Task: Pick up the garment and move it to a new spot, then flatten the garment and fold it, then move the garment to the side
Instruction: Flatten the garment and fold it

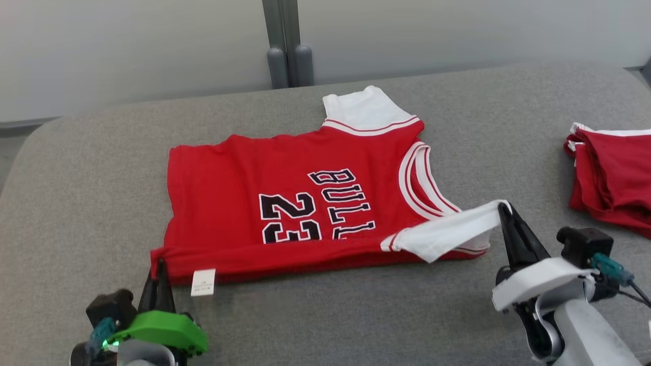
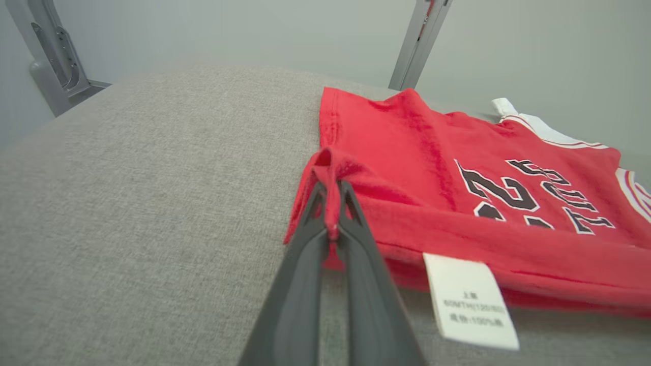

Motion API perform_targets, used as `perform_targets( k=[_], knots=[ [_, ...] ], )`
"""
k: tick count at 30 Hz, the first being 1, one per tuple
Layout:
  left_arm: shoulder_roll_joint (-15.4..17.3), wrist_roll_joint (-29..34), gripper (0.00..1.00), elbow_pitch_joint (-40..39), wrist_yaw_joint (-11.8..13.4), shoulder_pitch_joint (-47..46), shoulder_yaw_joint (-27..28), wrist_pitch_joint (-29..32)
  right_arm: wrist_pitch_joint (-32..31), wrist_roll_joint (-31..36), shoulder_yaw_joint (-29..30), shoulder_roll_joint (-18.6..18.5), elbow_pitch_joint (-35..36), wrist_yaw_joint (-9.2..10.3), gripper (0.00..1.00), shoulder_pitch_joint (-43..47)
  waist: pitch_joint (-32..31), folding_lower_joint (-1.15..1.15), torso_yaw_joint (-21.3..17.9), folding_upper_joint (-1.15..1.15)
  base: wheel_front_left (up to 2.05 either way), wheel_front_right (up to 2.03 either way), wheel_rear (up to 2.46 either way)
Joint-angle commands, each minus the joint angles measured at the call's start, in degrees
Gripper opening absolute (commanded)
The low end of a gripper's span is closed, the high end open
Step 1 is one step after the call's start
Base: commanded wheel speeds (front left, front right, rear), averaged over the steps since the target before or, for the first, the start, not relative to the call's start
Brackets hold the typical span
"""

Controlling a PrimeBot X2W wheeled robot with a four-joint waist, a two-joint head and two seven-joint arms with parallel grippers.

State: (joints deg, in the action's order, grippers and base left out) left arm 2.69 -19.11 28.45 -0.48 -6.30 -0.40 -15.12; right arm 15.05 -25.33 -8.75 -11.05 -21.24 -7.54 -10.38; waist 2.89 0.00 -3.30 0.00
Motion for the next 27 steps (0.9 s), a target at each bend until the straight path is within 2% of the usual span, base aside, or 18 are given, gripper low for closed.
perform_targets(
  k=[1,8,17,18,19,20,27],
  knots=[
    [0.4,0.1,0.00,1.0,0.6,-2.3,-0.4,0.0,0.2,0.9,-0.4,0.2,-1.5,0.10,0.00,-2.7,4.1,0.00,0.7,0.00,0.00,0.00,0.00],
    [0.4,-0.4,0.00,6.3,2.5,-10.8,-1.8,0.0,0.2,4.1,-0.6,1.5,-9.2,0.11,0.00,-13.7,9.3,0.00,1.0,0.00,0.00,0.00,0.00],
    [0.4,0.5,0.00,7.9,2.6,-15.4,-0.8,0.0,0.2,7.6,3.4,3.1,-15.5,0.11,0.00,-21.2,12.1,0.00,1.3,0.00,0.00,0.00,0.00],
    [0.4,0.5,0.75,7.6,2.4,-15.5,-0.8,0.0,0.2,7.8,3.9,3.4,-15.7,0.11,0.17,-21.7,12.2,0.00,1.3,0.00,0.00,0.00,0.00],
    [0.4,0.4,1.00,7.5,2.4,-15.5,-0.7,0.0,0.2,7.8,4.3,3.7,-15.6,0.11,0.46,-21.9,12.3,0.00,1.3,0.00,0.00,0.00,0.00],
    [0.4,0.2,1.00,7.1,2.5,-15.2,-0.5,0.0,0.2,8.4,4.7,3.8,-14.7,0.10,0.99,-22.1,12.4,0.00,1.3,0.00,0.00,0.00,0.00],
    [0.3,-1.8,1.00,3.3,3.1,-10.8,-0.4,0.0,0.2,8.3,7.7,5.1,-7.9,0.10,1.00,-17.0,12.0,0.00,1.1,0.00,0.00,0.00,0.00]
  ],
)
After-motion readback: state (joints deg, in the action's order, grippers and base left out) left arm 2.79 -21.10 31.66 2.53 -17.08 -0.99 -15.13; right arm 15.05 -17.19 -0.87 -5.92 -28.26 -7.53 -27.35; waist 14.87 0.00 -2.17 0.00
